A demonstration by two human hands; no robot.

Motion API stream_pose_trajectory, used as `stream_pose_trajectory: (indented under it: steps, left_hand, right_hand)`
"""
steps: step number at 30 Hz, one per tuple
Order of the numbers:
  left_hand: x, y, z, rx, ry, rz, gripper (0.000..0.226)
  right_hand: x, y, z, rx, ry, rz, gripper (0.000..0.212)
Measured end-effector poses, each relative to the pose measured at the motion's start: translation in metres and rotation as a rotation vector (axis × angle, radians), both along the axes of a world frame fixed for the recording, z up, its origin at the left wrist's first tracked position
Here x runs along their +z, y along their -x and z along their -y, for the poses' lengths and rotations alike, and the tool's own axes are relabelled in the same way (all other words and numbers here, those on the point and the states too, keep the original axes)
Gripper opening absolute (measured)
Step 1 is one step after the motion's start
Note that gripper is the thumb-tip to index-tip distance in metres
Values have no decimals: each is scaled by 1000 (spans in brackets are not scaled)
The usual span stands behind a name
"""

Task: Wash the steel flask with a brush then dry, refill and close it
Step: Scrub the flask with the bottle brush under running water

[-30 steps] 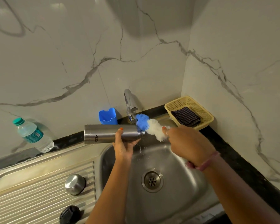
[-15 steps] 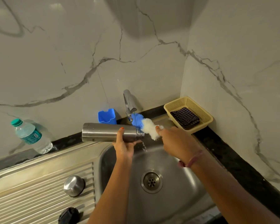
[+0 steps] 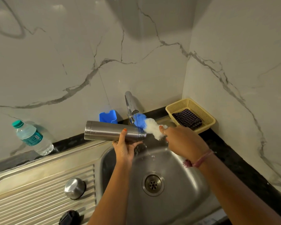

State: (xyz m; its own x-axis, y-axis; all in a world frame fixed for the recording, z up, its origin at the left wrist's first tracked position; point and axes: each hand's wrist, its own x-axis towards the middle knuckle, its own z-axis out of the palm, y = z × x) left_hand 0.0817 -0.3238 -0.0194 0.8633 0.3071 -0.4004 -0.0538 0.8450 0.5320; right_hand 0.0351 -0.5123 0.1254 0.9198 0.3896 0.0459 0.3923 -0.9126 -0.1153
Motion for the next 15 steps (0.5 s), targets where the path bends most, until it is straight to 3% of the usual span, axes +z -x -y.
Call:
stream_pose_trajectory:
  steps: [7,12,15]
  left_hand:
    - [0,-2,-5,2,15,-46,66]
    - [5,-3,-1,20,-41,-49,94]
    - [4,-1,-2,51,-31,-59,93]
  right_hand:
    - [18,5,18,3,42,-20,41]
    - [-1,1,1,26,51,-10,40]
    - [12,2,16,33,60,-13,42]
